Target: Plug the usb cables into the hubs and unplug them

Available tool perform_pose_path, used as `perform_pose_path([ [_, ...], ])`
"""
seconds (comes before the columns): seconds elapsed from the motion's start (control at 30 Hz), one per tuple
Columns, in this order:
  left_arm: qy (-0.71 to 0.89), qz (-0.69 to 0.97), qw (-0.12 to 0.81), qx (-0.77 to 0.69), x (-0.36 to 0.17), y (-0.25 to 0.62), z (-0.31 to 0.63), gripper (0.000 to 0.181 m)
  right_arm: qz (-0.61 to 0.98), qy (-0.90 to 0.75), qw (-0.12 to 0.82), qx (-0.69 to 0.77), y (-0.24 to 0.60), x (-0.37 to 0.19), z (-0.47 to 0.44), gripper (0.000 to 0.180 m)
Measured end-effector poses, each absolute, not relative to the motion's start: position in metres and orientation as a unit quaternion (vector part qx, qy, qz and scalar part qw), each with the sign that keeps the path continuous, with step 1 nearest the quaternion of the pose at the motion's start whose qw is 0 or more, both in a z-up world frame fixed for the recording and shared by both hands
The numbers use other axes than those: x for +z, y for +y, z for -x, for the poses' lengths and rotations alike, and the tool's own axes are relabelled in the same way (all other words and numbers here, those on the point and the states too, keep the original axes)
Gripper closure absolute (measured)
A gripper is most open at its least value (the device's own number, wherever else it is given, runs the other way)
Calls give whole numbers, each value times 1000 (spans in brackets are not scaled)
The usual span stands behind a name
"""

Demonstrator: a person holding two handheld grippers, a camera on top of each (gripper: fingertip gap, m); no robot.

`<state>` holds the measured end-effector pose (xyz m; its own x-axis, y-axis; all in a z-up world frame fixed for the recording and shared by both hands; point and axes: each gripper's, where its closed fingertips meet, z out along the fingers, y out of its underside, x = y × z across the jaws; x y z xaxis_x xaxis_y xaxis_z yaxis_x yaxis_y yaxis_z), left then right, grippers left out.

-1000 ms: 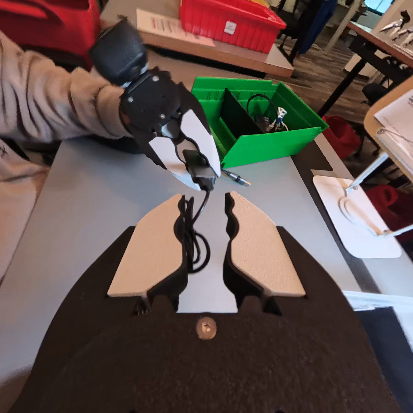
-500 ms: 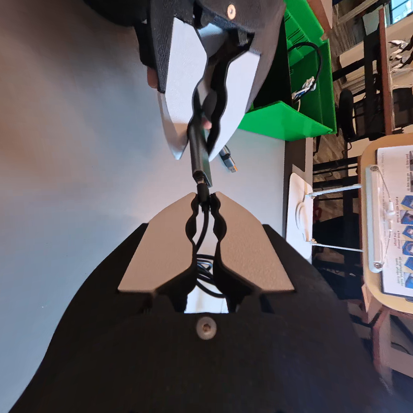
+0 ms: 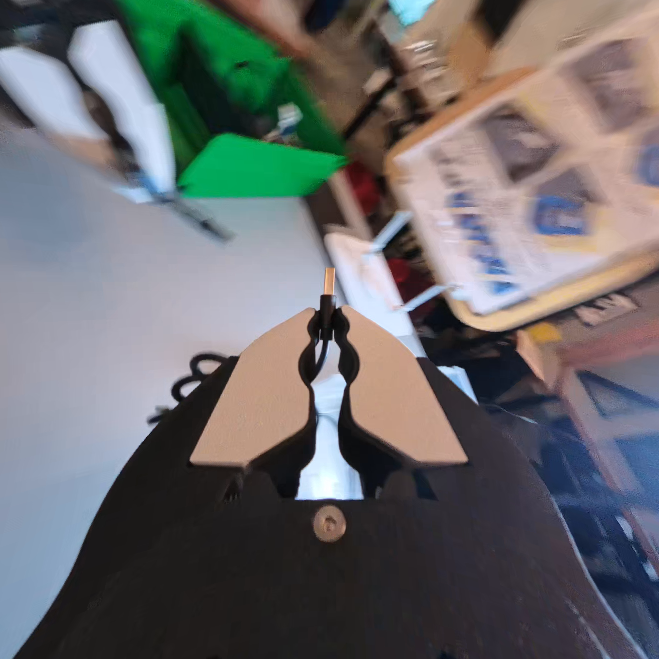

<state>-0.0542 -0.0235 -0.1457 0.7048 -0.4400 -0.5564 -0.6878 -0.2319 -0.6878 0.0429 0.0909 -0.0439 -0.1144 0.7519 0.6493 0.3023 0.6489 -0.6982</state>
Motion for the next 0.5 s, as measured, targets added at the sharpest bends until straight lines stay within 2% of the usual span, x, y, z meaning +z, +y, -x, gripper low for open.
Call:
perform_pose_path([
  [0.03,353,768,525,102,-138,-23,50,169,381,-678,593,208,111,-26,-51,172],
  [0.13,330,750,571,51,-122,-23,39,169,436,-564,670,210,176,2,-72,172],
  [0.2,319,743,588,22,-117,-23,34,170,495,-545,646,204,213,-22,-72,172],
  [0.27,308,738,601,-2,-114,-24,31,170,574,-553,576,183,242,-71,-66,171],
  [0.37,293,729,617,-37,-110,-24,29,170,633,-563,517,121,264,-122,-61,138],
  [0.43,284,724,627,-59,-106,-25,27,170,635,-558,520,121,263,-120,-56,131],
  [0.5,272,714,640,-85,-99,-27,26,170,616,-547,540,171,248,-101,-47,132],
])
